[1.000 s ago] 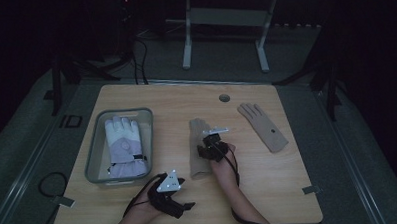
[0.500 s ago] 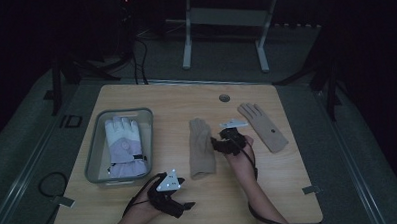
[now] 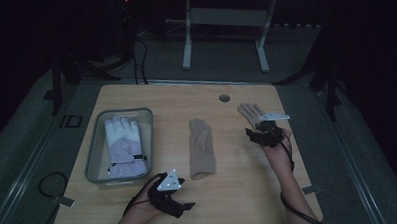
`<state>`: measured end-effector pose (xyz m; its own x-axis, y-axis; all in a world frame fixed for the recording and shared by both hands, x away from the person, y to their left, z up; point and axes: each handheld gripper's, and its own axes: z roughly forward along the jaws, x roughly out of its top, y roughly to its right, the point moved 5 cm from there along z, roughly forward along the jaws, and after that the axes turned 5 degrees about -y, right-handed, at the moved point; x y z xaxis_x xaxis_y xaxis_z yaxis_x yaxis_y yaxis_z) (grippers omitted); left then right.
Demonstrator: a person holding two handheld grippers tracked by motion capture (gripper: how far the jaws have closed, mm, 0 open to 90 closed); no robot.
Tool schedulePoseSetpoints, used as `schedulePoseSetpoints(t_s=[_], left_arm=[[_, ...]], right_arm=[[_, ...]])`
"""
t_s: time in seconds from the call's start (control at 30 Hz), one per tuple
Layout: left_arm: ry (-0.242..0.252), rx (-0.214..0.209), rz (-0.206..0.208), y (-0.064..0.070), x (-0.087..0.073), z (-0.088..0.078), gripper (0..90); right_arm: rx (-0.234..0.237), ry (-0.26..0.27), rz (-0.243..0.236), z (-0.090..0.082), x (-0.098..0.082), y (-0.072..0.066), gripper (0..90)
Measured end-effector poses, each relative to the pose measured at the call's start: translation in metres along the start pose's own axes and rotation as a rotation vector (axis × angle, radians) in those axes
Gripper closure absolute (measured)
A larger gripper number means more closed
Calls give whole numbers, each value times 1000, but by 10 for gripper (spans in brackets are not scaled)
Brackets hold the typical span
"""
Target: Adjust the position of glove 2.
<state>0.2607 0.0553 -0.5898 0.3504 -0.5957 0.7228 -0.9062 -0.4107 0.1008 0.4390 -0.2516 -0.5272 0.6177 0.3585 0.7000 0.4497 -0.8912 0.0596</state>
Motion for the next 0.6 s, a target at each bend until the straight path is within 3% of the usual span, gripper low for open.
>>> schedulePoseSetpoints(t_s=[0.17, 0.2, 0.37, 0.6], left_arm=[[-6, -2, 6, 1, 0, 1, 140], [-7, -3, 8, 1, -1, 1, 140], [-5, -4, 9, 1, 0, 1, 140], [-6, -13, 3, 1, -1, 1, 141]], right_arm=[[-5, -6, -1, -3, -4, 19, 503], [-9, -7, -3, -3, -6, 28, 502], [36, -7, -20, 1, -8, 43, 492], [52, -31, -11, 16, -8, 68, 428]])
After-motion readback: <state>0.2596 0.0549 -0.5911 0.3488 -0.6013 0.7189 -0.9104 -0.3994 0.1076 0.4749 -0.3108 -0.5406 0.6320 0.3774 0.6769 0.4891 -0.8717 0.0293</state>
